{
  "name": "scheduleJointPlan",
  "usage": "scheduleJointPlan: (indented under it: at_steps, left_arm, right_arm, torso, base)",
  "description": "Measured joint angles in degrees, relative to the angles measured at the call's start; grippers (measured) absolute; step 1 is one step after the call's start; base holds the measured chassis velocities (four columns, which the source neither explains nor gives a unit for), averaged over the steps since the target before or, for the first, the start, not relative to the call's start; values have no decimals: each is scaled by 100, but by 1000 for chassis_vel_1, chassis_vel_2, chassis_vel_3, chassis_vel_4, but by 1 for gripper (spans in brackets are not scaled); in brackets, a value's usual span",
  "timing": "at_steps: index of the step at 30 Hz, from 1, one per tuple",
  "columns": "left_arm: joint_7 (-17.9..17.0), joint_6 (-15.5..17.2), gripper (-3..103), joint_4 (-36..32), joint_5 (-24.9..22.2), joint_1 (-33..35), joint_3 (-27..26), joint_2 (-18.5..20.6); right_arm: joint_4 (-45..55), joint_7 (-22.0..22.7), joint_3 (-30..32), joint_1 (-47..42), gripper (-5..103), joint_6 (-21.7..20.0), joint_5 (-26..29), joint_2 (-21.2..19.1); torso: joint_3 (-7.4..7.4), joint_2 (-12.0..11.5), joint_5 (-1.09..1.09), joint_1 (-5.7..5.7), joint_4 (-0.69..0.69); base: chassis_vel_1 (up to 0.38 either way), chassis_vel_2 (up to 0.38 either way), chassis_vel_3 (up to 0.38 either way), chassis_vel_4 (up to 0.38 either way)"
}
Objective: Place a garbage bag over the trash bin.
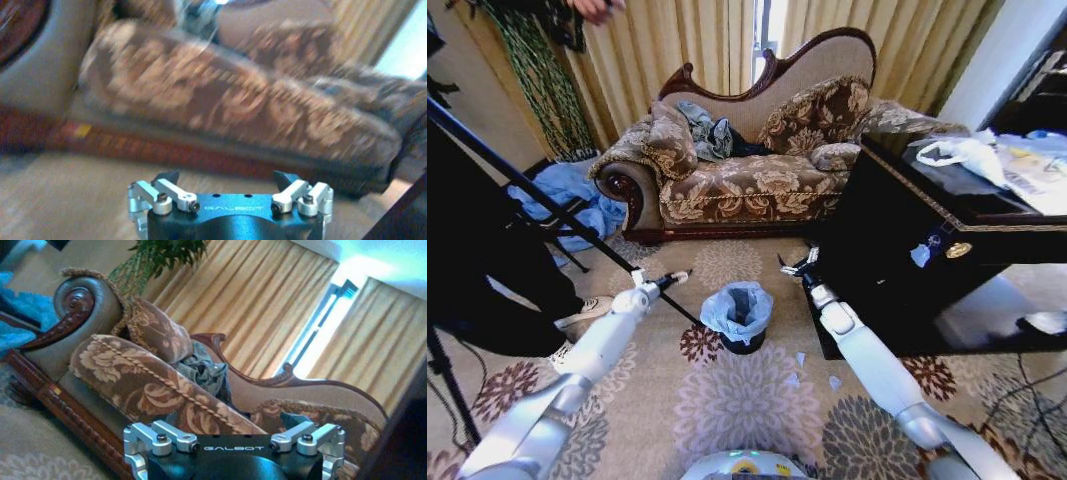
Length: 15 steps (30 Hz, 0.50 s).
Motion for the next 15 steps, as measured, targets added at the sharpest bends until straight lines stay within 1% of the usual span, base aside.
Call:
scheduleJointPlan:
  at_steps: [1, 2, 4, 5, 6, 7, 8, 9, 10, 11, 12, 13, 15]
  left_arm:
    - [-2, -227, 93, -78, 107, -35, 83, -10]
    - [-2, -227, 93, -78, 107, -35, 83, -10]
    - [-4, -618, 83, -224, 587, -142, 359, -49]
    - [-8, -750, 77, -262, 810, -213, 526, -75]
    - [-9, -808, 77, -271, 948, -266, 623, -97]
    - [-23, -938, 73, -224, 1280, -475, 907, -204]
    - [-23, -938, 73, -224, 1280, -475, 907, -204]
    - [-91, -1077, 67, -80, 1444, -683, 1181, -312]
    - [-162, -1145, 62, 35, 1510, -831, 1387, -384]
    - [-261, -1169, 56, 167, 1597, -1064, 1772, -465]
    - [-261, -1169, 56, 167, 1597, -1064, 1772, -465]
    - [-268, -1003, 50, 159, 1673, -1212, 2077, -478]
    - [-261, -707, 40, 79, 1726, -1387, 2508, -466]
  right_arm:
    - [-5, 0, 50, -58, 100, 43, -8, 10]
    - [-5, 0, 50, -58, 100, 43, -8, 10]
    - [69, -21, 130, -226, 100, 65, 5, -2]
    - [136, -51, 169, -316, 100, 65, 22, -27]
    - [175, -67, 200, -364, 100, 64, 33, -46]
    - [287, -118, 278, -485, 100, 59, 93, -98]
    - [287, -118, 278, -485, 100, 59, 93, -98]
    - [399, -147, 349, -603, 100, 35, 170, -137]
    - [475, -161, 401, -703, 100, 5, 240, -167]
    - [601, -187, 477, -871, 100, -32, 357, -213]
    - [601, -187, 477, -871, 100, -32, 357, -213]
    - [725, -202, 567, -1033, 100, -63, 432, -248]
    - [879, -221, 715, -1275, 100, -109, 502, -289]
  torso:
    - [0, 0, 0, 0, 0]
    - [0, 0, 0, 0, 0]
    - [0, 0, -1, 0, 1]
    - [0, 0, -1, 0, 1]
    - [0, 0, 0, 0, 2]
    - [0, 0, -2, 0, 2]
    - [0, 0, -2, 0, 2]
    - [0, 0, -2, 0, 1]
    - [0, 0, -1, 0, 0]
    - [0, 0, -1, 1, -3]
    - [0, 0, -1, 1, -3]
    - [0, 0, -1, 1, -2]
    - [0, 0, 0, 0, -2]
  base:
    - [0, 0, 0, 0]
    - [0, 0, 0, 0]
    - [0, 0, 0, 0]
    - [0, 0, 0, 0]
    - [0, 0, 0, 0]
    - [0, 0, 0, 0]
    - [0, 0, 0, 0]
    - [0, 0, 0, 0]
    - [0, 0, 0, 0]
    - [0, 0, 0, 0]
    - [0, 0, 0, 0]
    - [0, 0, 0, 0]
    - [0, 0, 0, 0]
